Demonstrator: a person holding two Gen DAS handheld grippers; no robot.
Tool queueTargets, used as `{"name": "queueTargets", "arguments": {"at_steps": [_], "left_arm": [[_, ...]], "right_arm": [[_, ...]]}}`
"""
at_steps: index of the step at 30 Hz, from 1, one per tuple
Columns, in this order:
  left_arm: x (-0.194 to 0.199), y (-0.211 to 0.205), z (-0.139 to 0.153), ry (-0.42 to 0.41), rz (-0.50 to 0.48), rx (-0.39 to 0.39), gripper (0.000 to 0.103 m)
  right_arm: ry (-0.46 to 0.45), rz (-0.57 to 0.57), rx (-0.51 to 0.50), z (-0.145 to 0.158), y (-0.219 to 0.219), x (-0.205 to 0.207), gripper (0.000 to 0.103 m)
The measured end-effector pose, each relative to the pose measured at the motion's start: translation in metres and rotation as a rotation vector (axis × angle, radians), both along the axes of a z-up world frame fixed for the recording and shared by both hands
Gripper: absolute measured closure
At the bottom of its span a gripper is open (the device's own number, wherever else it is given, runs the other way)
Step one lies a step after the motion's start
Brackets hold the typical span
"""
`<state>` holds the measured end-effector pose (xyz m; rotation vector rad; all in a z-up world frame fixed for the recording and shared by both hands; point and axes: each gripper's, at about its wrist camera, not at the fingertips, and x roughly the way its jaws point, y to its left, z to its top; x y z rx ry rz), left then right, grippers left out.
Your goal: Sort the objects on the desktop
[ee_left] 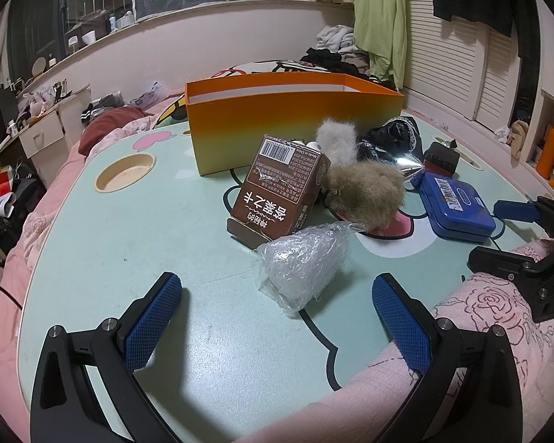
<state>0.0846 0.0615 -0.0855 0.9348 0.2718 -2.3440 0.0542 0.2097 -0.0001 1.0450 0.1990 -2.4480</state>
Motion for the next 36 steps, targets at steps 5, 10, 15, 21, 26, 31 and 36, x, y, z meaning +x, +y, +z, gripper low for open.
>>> {"name": "queueTargets", "arguments": {"at_steps": [5, 10, 15, 21, 26, 31, 36], "left_arm": [[0.0, 0.0, 0.0001, -0.001, -0.002, -0.001, 0.0], [0.0002, -0.0001, 0.0001, -0.002, -0.004, -0.003, 0.0], [0.0003, 0.0, 0.0001, -0.002, -0.006, -0.004, 0.0], [0.0003, 0.0, 0.0001, -0.003, -0.008, -0.005, 0.0], [0.0003, -0.0002, 0.0001, -0.007, -0.018, -0.011, 0.0], [0.0002, -0.0001, 0.0, -0.007, -0.021, -0.013, 0.0], [-0.0002, 0.0001, 0.0, -0.008, -0.022, -0.014, 0.0]], "right_arm": [[0.0, 0.0, -0.001, -0.001, -0.0002, 0.0005, 0.0], [0.0, 0.0, -0.001, -0.0002, -0.0005, 0.0003, 0.0], [0.0, 0.0, -0.001, -0.0001, -0.0006, 0.0003, 0.0], [0.0, 0.0, -0.001, -0.0002, -0.0008, 0.0004, 0.0], [0.001, -0.001, -0.001, -0.0004, -0.0011, 0.0007, 0.0], [0.001, -0.001, -0.002, -0.0006, -0.0013, 0.0008, 0.0], [0.001, -0.001, -0.002, -0.0005, -0.0016, 0.0009, 0.0]]}}
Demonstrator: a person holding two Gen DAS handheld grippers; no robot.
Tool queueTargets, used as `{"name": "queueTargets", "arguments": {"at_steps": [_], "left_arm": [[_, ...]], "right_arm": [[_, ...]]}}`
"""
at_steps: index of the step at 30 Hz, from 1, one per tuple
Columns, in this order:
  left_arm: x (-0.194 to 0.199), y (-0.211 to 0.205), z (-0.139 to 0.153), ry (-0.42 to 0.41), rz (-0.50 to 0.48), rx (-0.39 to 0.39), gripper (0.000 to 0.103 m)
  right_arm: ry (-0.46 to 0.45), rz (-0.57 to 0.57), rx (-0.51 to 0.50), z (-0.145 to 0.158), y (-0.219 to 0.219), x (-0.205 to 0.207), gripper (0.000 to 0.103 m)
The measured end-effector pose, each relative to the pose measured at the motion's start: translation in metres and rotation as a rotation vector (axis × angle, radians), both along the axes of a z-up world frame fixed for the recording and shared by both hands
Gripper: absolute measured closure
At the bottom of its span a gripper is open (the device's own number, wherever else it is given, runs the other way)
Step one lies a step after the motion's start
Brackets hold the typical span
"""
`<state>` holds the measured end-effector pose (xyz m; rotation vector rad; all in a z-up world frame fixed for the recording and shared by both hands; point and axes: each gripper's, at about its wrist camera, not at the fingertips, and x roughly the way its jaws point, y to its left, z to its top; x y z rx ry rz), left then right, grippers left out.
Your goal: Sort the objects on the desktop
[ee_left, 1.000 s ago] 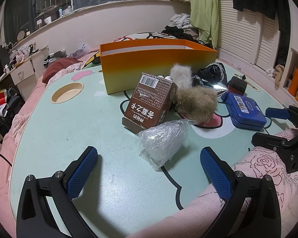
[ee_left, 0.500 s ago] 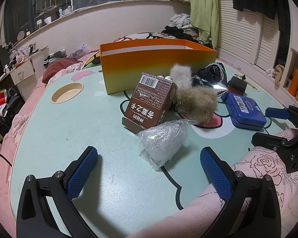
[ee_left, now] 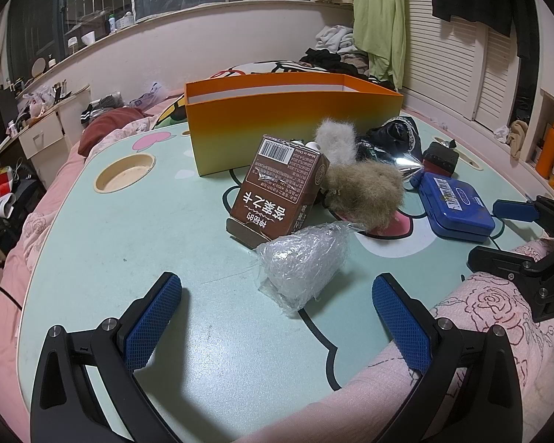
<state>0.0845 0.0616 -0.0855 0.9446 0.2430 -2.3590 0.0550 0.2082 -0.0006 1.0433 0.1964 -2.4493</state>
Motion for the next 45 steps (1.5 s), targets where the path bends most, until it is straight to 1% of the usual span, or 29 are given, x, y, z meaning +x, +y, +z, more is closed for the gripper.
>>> {"name": "queueTargets", "arguments": {"at_steps": [45], "left_arm": [[0.0, 0.0001, -0.0007, -0.005, -0.015, -0.01, 0.0]], "right_arm": [[0.001, -0.002, -0.001, -0.0036, -0.0015, 0.0016, 0.0]]}}
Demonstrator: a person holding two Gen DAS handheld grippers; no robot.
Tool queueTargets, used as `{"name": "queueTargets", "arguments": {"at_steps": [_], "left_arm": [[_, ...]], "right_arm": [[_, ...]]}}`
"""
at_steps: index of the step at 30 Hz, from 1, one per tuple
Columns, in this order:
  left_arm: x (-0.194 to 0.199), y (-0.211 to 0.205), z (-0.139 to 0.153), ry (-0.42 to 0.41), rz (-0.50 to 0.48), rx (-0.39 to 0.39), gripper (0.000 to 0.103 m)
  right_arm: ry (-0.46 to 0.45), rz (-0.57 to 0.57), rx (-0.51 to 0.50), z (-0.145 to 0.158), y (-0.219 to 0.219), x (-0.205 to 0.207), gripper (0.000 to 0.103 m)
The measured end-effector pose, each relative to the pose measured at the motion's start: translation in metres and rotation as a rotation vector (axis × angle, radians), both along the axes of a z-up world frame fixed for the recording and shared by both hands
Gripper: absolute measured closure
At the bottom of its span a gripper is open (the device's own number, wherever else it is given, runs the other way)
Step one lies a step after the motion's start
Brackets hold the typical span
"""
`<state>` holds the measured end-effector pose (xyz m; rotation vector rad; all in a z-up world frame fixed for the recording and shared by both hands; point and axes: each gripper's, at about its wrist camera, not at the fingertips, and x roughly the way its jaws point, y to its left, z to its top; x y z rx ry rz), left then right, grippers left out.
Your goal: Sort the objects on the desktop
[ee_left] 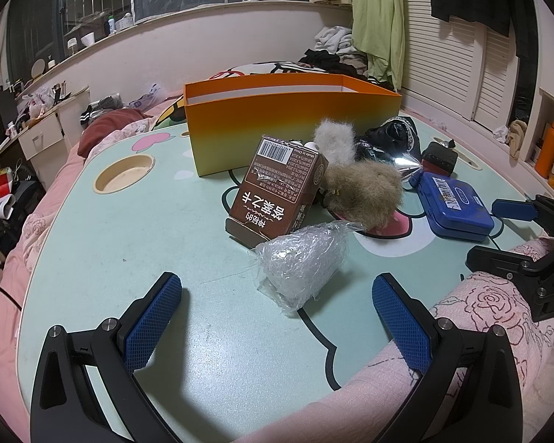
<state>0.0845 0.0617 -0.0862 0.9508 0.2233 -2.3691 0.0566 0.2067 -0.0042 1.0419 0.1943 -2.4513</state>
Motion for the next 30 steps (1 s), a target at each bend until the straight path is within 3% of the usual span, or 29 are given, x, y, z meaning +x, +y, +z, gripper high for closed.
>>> {"name": "queueTargets", "arguments": {"at_steps": [4, 7, 16, 17, 19, 30], "left_arm": [[0.0, 0.0, 0.0, 0.0, -0.002, -0.001, 0.0], [0.0, 0.0, 0.0, -0.001, -0.003, -0.002, 0.0], [0.0, 0.0, 0.0, -0.003, -0.009, -0.005, 0.0], [0.0, 0.0, 0.0, -0.004, -0.009, -0.005, 0.0], [-0.001, 0.0, 0.001, -0.003, -0.01, -0.006, 0.0], [-0.001, -0.002, 0.009, 0.004, -0.001, -0.003, 0.0]], "right_arm": [[-0.017, -0.025, -0.027, 0.003, 0.003, 0.002, 0.0], [-0.013, -0.063, -0.115, 0.021, 0.003, 0.002, 0.0], [-0.12, -0.158, 0.027, 0.017, -0.033, -0.038, 0.0], [-0.103, -0.157, 0.049, 0.016, -0.036, -0.037, 0.002], [-0.07, -0.137, 0.043, 0.015, -0.037, -0.033, 0.018], [0.013, -0.113, -0.055, 0.024, -0.023, -0.012, 0.018]]}}
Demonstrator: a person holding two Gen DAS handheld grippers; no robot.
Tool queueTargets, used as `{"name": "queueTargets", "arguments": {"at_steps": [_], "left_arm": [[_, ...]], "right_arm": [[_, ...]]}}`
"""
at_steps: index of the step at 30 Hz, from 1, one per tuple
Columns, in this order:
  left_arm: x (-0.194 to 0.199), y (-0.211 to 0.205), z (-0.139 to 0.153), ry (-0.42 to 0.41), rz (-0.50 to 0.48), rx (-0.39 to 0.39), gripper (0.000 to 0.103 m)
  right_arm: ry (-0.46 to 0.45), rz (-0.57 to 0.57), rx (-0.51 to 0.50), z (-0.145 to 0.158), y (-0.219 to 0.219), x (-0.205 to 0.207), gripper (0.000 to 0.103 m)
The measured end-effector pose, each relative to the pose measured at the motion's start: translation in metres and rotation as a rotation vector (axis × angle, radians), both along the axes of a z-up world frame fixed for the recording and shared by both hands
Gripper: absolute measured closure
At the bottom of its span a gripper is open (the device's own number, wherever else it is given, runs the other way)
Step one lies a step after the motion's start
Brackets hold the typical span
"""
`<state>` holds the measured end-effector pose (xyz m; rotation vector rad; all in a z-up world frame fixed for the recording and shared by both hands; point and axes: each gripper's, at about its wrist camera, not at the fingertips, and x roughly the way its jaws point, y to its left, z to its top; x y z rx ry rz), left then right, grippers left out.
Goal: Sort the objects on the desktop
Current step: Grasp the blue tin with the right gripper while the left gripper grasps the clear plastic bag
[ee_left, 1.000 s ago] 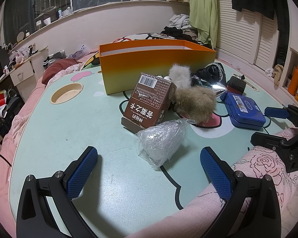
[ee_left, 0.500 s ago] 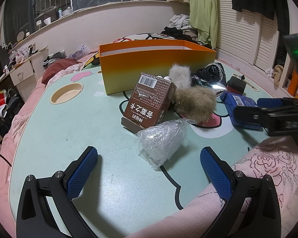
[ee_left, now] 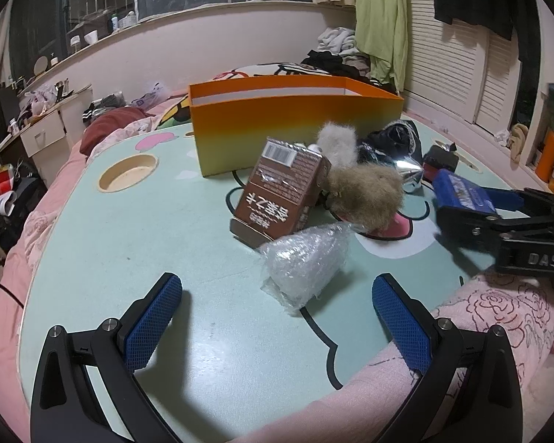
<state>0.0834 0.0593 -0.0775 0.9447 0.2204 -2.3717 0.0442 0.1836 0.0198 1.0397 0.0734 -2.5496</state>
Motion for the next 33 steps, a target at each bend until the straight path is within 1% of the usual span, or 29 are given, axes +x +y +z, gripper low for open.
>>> {"name": "queueTargets", "arguments": {"at_steps": [3, 4, 5, 6, 7, 8, 11, 15, 21, 27, 30, 33], "left_arm": [[-0.001, -0.003, 0.003, 0.005, 0.022, -0.004, 0.002], [-0.001, -0.003, 0.003, 0.008, 0.025, -0.005, 0.012], [-0.001, -0.004, 0.004, 0.011, 0.026, -0.004, 0.026], [-0.003, -0.006, 0.004, 0.012, 0.027, 0.0, 0.035], [-0.003, -0.006, 0.004, 0.01, 0.024, 0.005, 0.06], [-0.004, -0.007, 0.002, 0.006, 0.021, 0.013, 0.072], [0.005, -0.003, 0.006, 0.047, 0.007, 0.0, 0.072], [0.017, 0.005, 0.018, 0.11, -0.014, -0.041, 0.072], [0.022, 0.006, 0.029, 0.148, -0.036, -0.036, 0.072], [0.024, 0.01, 0.048, 0.192, -0.053, -0.071, 0.072], [0.026, 0.007, 0.06, 0.218, -0.05, -0.078, 0.072], [0.029, 0.003, 0.067, 0.239, -0.043, -0.087, 0.072]], "right_arm": [[0.018, 0.002, -0.028, 0.004, 0.003, 0.001, 0.018], [0.016, 0.004, -0.029, 0.004, 0.003, 0.001, 0.018], [0.015, 0.003, -0.028, 0.004, 0.002, 0.001, 0.018], [0.014, 0.004, -0.028, 0.004, 0.002, 0.001, 0.018], [0.014, 0.003, -0.029, 0.004, 0.002, 0.001, 0.018], [0.015, 0.002, -0.029, 0.004, 0.002, 0.001, 0.018], [0.018, -0.001, -0.034, 0.003, 0.003, 0.0, 0.018], [0.032, -0.004, -0.044, 0.005, 0.003, 0.004, 0.017], [0.097, 0.007, -0.085, 0.017, 0.008, 0.014, 0.018], [0.157, 0.034, -0.09, 0.034, 0.005, 0.02, 0.018], [0.174, 0.041, -0.111, 0.043, 0.006, 0.019, 0.018], [0.172, 0.047, -0.138, 0.049, 0.006, 0.018, 0.018]]}}
